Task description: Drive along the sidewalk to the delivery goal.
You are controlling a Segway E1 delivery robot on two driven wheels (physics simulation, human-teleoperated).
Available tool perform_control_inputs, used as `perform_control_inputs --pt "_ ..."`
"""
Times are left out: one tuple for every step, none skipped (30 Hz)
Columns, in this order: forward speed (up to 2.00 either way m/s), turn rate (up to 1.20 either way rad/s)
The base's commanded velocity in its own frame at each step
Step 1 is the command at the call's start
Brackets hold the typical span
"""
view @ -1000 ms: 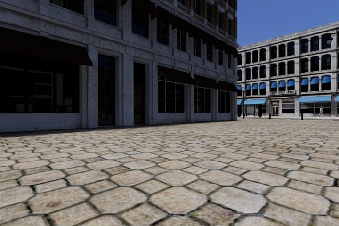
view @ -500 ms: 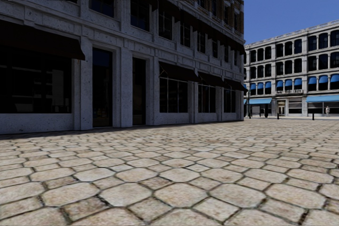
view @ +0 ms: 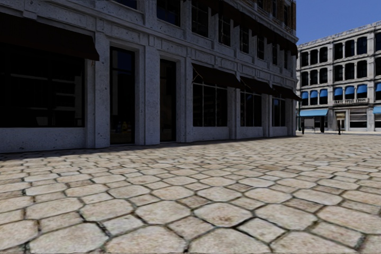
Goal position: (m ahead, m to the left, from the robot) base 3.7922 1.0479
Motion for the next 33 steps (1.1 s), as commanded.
perform_control_inputs --pt "1.47 0.37" --pt "1.47 0.37" --pt "1.42 0.37" --pt "1.4 0.37" --pt "1.39 0.37" --pt "1.39 0.38" --pt "1.39 0.38" --pt "1.39 0.42" --pt "1.39 0.44" --pt "1.39 0.44" --pt "1.39 0.44" --pt "1.39 0.44" --pt "1.39 0.44" --pt "1.39 0.44" --pt "1.39 0.44" --pt "1.39 0.45" --pt "1.39 0.45" --pt "1.39 0.45" --pt "1.39 0.46" --pt "1.39 0.48" --pt "1.39 0.53" --pt "1.39 0.54" --pt "1.39 0.54" --pt "1.39 0.55" --pt "1.39 0.55" --pt "1.39 0.55" --pt "1.39 0.55" --pt "1.39 0.55" --pt "1.39 0.55" --pt "1.39 0.56" --pt "1.39 0.65" --pt "1.39 0.68" --pt "1.39 0.68"
